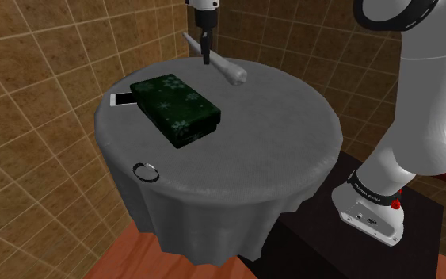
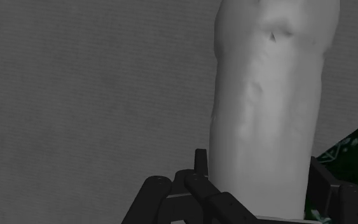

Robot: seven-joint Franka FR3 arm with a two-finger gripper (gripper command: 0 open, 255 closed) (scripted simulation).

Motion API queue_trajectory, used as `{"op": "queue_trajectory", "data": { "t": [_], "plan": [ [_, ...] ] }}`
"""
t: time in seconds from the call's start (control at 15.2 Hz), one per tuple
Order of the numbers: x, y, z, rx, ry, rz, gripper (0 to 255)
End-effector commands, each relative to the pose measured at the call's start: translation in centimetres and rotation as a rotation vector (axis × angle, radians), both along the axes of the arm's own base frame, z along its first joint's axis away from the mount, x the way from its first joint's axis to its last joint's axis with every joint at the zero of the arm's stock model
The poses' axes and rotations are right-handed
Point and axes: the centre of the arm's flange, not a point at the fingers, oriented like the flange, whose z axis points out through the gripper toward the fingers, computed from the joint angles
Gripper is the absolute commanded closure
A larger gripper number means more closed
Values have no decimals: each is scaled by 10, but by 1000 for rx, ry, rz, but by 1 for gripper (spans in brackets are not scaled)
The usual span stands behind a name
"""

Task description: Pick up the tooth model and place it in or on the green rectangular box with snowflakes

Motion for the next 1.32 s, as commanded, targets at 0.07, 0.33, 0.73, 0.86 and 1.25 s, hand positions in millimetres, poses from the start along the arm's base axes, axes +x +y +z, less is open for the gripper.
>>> {"op": "queue_trajectory", "data": {
  "t": [0.07, 0.33, 0.73, 0.86, 1.25],
  "plan": [
    [0, 1, 17, 0, -1, 0, 255],
    [-2, 14, 31, 0, -1, 0, 255],
    [-12, 92, 30, 0, -1, 0, 255],
    [-16, 118, 29, 0, -1, 0, 255],
    [-27, 197, 27, 0, -1, 0, 255]
  ]
}}
